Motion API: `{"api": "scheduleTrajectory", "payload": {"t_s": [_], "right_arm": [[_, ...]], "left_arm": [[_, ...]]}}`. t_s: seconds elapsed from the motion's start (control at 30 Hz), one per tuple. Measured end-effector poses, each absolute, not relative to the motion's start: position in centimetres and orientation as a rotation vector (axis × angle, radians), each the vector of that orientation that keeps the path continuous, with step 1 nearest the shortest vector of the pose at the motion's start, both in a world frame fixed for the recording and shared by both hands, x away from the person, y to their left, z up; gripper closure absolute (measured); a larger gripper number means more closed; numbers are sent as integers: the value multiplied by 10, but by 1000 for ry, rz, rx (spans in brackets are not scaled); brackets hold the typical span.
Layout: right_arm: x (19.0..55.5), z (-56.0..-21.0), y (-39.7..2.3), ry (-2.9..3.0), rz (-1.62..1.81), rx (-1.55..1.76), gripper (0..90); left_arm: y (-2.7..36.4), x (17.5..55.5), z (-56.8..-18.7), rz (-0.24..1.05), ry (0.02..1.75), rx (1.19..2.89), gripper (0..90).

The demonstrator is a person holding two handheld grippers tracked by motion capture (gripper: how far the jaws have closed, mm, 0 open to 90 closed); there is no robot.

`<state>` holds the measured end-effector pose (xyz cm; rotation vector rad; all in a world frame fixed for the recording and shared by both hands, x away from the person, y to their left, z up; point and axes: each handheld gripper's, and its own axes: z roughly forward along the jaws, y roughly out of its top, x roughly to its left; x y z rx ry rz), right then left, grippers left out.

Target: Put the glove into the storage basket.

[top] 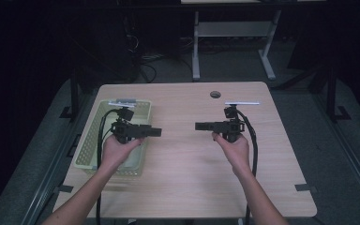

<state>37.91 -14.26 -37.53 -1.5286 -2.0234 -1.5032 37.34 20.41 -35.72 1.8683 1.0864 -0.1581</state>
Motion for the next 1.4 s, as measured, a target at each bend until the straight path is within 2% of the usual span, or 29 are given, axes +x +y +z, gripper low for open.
{"api": "scheduleTrajectory", "payload": {"t_s": [0.77,1.4], "right_arm": [[357,-390,-201,-1983,-1498,-1642,327],[342,-405,-235,-1927,-1500,-1705,312]], "left_arm": [[139,358,-365,-209,967,1914,235],[112,345,-385,-264,934,1934,234]]}}
